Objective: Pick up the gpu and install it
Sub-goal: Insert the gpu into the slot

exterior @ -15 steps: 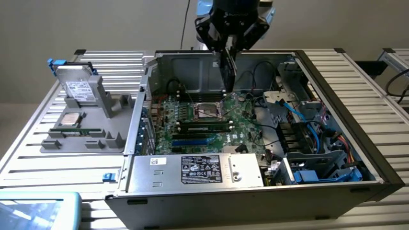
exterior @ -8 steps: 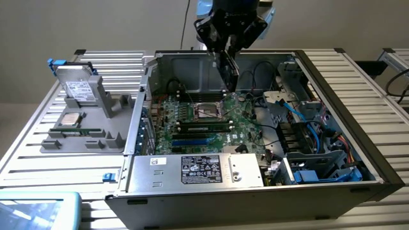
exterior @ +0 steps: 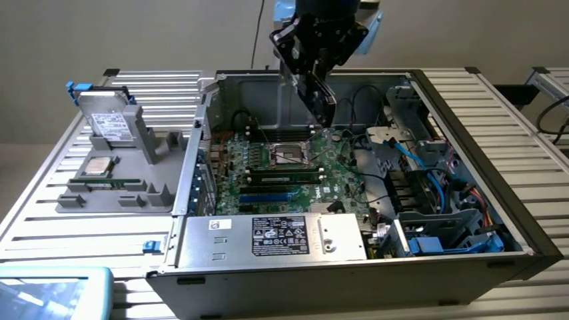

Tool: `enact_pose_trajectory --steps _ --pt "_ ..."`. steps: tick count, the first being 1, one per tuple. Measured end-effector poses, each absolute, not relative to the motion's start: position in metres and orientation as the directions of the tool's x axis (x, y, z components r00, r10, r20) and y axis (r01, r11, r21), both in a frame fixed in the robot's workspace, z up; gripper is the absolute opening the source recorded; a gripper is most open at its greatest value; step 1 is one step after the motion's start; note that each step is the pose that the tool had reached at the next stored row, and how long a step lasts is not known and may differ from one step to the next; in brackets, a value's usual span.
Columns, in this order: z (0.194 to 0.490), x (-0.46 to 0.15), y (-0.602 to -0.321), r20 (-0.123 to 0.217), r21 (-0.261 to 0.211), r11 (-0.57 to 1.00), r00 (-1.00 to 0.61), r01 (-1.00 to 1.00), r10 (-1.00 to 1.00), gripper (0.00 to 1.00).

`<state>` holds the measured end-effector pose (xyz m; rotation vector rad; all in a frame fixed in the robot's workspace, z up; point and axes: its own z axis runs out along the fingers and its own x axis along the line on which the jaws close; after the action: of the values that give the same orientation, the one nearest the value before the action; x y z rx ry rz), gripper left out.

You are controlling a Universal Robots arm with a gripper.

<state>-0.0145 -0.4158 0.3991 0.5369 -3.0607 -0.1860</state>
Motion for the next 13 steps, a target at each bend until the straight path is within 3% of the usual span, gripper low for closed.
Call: enact_pose_trajectory --steps 13 --pt "0.3990 -0.0145 -0.4158 0.005 0.126 0.827 -0.834 -0.547 -0.552 0.28"
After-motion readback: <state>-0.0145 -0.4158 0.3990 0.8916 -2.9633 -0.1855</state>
